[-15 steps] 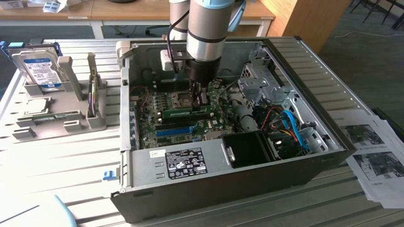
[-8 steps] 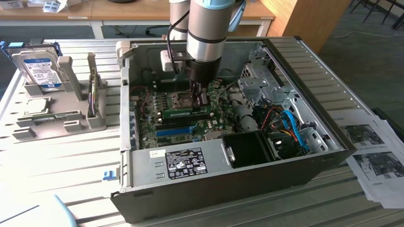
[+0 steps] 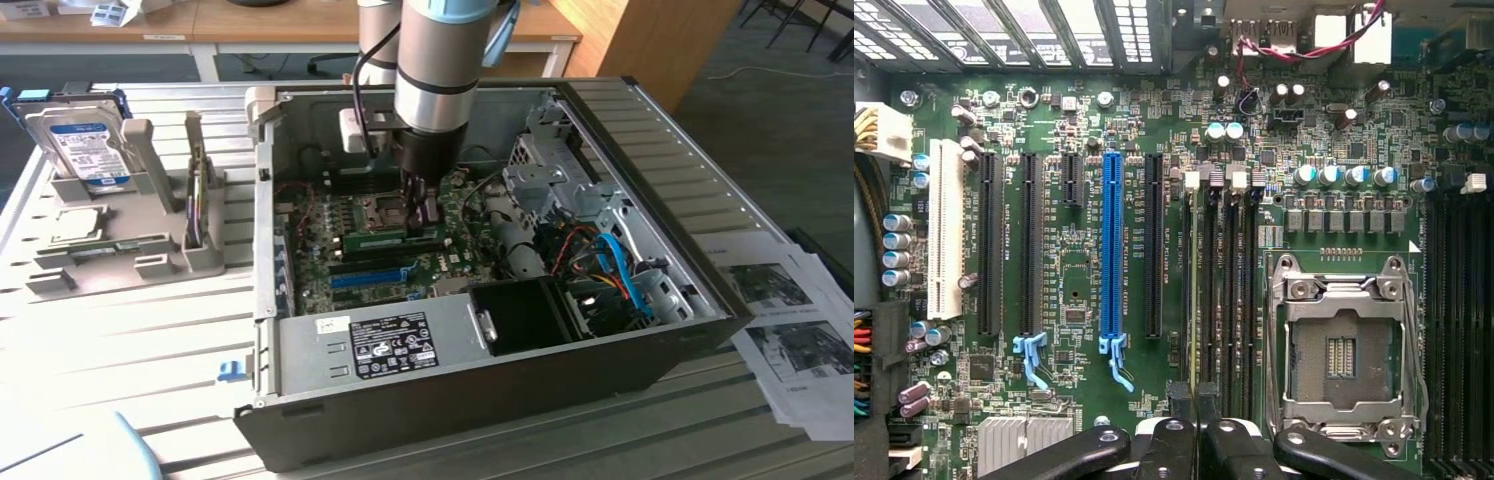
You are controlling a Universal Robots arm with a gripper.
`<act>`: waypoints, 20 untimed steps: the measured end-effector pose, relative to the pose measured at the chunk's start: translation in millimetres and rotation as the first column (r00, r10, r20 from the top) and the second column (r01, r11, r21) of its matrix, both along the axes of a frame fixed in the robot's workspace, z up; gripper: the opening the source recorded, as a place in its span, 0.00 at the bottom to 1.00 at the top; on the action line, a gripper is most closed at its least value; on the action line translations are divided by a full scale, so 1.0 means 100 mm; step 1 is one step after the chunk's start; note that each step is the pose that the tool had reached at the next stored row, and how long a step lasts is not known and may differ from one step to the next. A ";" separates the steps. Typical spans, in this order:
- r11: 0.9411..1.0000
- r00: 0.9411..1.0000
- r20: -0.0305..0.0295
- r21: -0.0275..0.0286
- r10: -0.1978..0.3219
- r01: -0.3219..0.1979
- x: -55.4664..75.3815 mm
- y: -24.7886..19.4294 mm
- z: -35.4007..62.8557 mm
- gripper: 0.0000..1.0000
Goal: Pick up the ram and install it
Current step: 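Insert the ram into the slot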
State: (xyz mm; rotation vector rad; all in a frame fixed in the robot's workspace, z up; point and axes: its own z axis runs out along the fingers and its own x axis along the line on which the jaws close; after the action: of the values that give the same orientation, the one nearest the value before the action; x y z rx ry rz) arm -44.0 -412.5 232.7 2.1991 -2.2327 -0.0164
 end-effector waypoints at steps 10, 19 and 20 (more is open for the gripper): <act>1.000 1.000 0.000 0.000 -0.003 0.003 0.00 0.000 -0.002 0.11; 1.000 1.000 0.000 0.000 -0.007 0.007 0.00 0.000 -0.002 0.11; 1.000 1.000 0.000 0.000 -0.007 0.007 0.00 0.000 -0.002 0.11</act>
State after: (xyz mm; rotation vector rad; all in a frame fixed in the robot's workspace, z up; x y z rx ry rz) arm -44.1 -412.5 232.5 2.1916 -2.2402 -0.0165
